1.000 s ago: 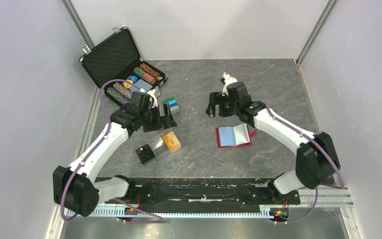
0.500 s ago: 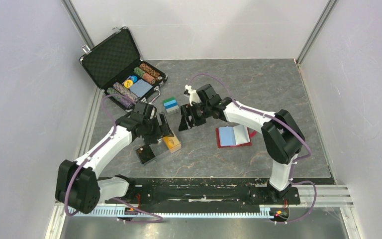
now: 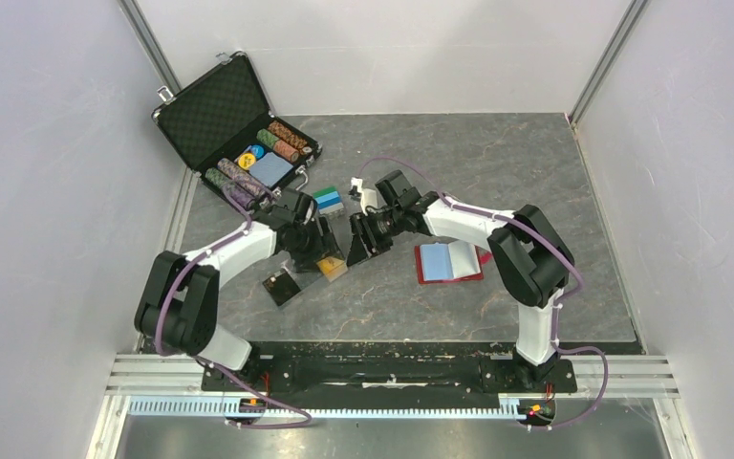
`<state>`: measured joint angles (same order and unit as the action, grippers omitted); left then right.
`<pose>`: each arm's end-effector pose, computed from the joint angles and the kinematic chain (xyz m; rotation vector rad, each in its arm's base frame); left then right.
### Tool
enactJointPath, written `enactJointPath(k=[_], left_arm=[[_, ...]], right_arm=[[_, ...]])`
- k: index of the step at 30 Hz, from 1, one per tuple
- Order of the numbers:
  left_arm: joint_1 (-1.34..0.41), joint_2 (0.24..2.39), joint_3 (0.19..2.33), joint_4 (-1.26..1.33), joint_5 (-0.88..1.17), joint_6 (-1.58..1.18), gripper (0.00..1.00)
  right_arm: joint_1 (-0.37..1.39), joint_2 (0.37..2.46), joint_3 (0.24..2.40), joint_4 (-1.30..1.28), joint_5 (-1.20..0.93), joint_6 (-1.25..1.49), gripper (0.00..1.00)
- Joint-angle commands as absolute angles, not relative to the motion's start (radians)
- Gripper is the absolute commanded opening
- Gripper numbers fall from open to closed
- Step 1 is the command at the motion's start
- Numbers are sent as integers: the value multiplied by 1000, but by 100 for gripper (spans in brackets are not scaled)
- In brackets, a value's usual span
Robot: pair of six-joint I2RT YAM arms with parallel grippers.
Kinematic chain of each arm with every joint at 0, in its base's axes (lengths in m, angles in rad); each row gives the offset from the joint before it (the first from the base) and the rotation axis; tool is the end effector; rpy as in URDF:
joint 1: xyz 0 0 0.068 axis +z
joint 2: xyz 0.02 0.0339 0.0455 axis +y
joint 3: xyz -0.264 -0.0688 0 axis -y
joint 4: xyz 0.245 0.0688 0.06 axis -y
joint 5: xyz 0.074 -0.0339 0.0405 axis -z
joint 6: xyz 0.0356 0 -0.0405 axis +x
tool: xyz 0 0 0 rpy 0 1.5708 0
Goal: Put the credit cards into the card holder
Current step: Move the storage box to the center of the board.
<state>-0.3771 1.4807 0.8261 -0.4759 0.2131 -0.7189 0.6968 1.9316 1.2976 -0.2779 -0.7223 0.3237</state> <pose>0.2515 -0.1077 0.1764 -0.4127 2.7877 -0.5856 0.2976 0.2798 0.1841 -0.8170 2.5074 1.2988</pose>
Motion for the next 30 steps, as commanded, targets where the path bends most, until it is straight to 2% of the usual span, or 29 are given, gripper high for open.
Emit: enactJointPath(k=[1, 11, 16, 21, 27, 30], left_arm=[[-372, 1561, 914, -388, 238, -671, 76], [-379, 1679, 1032, -458, 256, -550, 73], [-380, 1571, 953, -426, 271, -586, 81], [-380, 1447, 867, -358, 339, -688, 83], [-378, 1448, 833, -321, 341, -729, 79], [-378, 1469, 842, -315, 343, -723, 75]], right_arm=[[696, 1939, 1295, -252, -769, 321, 46], [646, 1925, 1303, -247, -727, 320, 49], [562, 1936, 1338, -226, -710, 345, 58], [564, 2003, 1365, -160, -741, 389, 62], [577, 2081, 1381, -101, -805, 431, 60], [595, 2093, 1381, -101, -818, 436, 53]])
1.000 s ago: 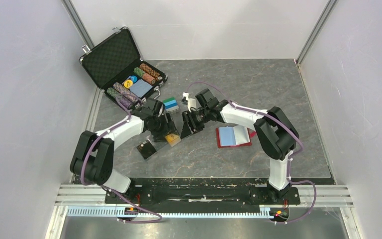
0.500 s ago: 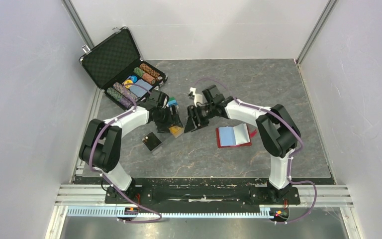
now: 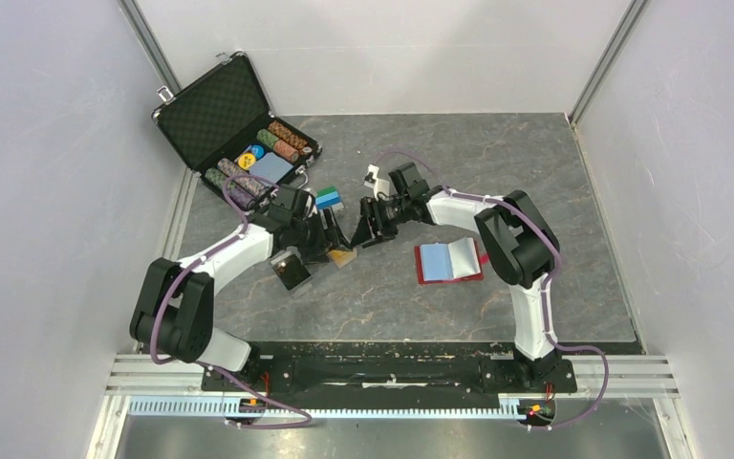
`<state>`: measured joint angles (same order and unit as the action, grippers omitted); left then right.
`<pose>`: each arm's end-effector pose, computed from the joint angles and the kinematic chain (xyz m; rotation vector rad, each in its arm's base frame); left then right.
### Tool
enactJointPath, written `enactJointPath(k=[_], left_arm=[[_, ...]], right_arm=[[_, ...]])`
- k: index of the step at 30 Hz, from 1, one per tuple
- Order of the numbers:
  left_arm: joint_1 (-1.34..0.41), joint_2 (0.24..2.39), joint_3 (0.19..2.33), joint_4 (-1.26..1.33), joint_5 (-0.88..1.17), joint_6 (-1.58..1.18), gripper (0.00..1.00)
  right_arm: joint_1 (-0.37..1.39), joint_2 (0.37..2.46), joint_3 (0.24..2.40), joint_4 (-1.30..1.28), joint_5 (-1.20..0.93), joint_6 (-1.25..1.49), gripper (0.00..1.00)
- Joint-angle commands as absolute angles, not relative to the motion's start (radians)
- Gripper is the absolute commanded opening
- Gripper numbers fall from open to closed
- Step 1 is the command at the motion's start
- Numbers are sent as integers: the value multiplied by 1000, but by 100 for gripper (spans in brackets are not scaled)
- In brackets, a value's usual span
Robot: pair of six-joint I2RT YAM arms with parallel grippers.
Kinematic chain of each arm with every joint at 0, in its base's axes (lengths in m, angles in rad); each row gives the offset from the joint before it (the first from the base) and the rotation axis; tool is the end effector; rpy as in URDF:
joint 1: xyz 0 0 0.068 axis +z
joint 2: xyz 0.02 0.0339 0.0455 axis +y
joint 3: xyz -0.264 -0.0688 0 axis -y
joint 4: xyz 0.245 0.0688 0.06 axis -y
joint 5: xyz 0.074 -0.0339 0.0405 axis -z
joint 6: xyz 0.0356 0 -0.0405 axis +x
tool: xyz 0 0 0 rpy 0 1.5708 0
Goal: Put the credit cards into the card holder
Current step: Move the storage box to the center of the board.
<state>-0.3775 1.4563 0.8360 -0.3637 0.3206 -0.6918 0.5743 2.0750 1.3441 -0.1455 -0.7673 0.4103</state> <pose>0.2596 -0.1150 0.1924 -0.2910 2.6757 -0.7878 0.3508 0.2564 0.1492 -0.5824 2.5210 1.3486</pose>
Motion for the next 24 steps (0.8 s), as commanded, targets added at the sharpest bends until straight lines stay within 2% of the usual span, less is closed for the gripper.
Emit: enactJointPath(k=[1, 5, 12, 19, 24], left_arm=[[-378, 1478, 848, -321, 346, -715, 74], [-378, 1487, 878, -377, 316, -677, 73], [-374, 1450, 891, -471, 227, -646, 75], [-362, 1440, 874, -483, 231, -651, 64], [-361, 1440, 852, -453, 275, -665, 53]], right_arm=[[600, 2091, 1375, -102, -823, 437, 48], [627, 2062, 1329, -104, -845, 441, 37], [655, 2007, 1245, -142, -870, 450, 26], [676, 1972, 1238, -135, -940, 474, 26], [670, 1952, 1256, -137, -907, 465, 27]])
